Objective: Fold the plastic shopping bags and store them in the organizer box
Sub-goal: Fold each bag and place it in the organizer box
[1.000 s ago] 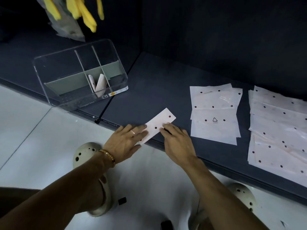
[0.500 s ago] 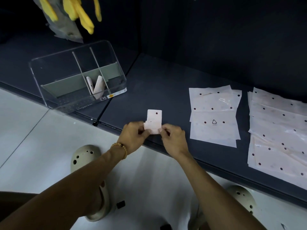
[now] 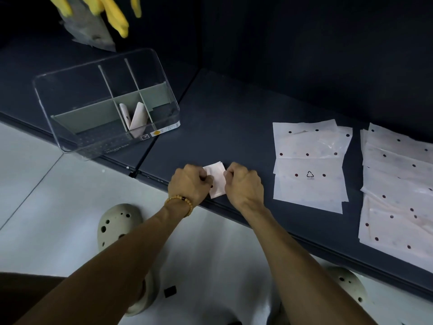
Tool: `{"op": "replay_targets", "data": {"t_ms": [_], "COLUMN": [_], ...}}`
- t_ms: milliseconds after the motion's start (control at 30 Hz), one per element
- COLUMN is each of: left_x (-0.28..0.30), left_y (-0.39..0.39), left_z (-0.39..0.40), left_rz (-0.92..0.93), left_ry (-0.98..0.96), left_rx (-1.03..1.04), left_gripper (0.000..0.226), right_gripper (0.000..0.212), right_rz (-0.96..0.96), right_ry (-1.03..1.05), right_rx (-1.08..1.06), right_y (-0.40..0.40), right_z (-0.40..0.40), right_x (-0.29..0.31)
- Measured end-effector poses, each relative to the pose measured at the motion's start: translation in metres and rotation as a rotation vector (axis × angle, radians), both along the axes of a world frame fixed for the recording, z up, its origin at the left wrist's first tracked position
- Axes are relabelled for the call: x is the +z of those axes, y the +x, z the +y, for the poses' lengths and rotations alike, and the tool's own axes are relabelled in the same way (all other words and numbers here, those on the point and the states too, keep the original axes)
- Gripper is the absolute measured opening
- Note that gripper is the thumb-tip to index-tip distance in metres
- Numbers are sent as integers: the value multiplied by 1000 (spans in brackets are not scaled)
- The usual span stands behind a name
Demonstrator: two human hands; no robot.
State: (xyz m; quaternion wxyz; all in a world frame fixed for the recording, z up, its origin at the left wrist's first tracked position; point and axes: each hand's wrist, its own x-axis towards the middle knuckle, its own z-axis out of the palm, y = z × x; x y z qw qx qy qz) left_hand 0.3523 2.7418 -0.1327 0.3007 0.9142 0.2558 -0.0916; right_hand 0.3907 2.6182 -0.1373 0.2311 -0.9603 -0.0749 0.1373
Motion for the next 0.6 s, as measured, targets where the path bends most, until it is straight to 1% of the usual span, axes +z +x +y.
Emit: {"op": "replay_targets", "data": {"t_ms": [100, 167, 200, 267, 333, 400, 467, 533, 567, 600], "left_x": [-4, -8, -10, -12, -13, -14, -14, -14, -14, -14], "left_y": [-5, -7, -7, -7, -9, -12, -14, -17, -19, -21], "left_z": [3, 6, 7, 10, 13, 16, 19, 19, 19, 18], "left_rz": [-36, -141, -208, -305, -319, -320, -328, -347, -368, -390], "left_ry": [127, 154, 158, 177, 274, 373, 391, 374, 365, 361], "left_rx": [-1, -30, -85, -273, -478, -584, -572, -519, -493, -471], "left_gripper": [21, 27, 30, 31, 32, 31, 26, 19, 16, 14], "right_gripper": [20, 20, 19, 18, 17, 19, 18, 20, 22, 26], "right_rz": [-78, -112, -121, -127, -120, -130, -262, -440, -490, -497], "right_ry": [-65, -93, -97, -113, -103, -4, 76, 37, 1, -39], "right_rx": [45, 54, 53, 56, 55, 3, -38, 23, 75, 125], "right_y": [-1, -1, -1, 1, 1, -1, -9, -26, -35, -41], "right_z": [3, 5, 6, 8, 9, 6, -3, -14, -18, -22], "right_x": [-3, -4, -4, -4, -5, -5, -5, -12, -16, -21]}}
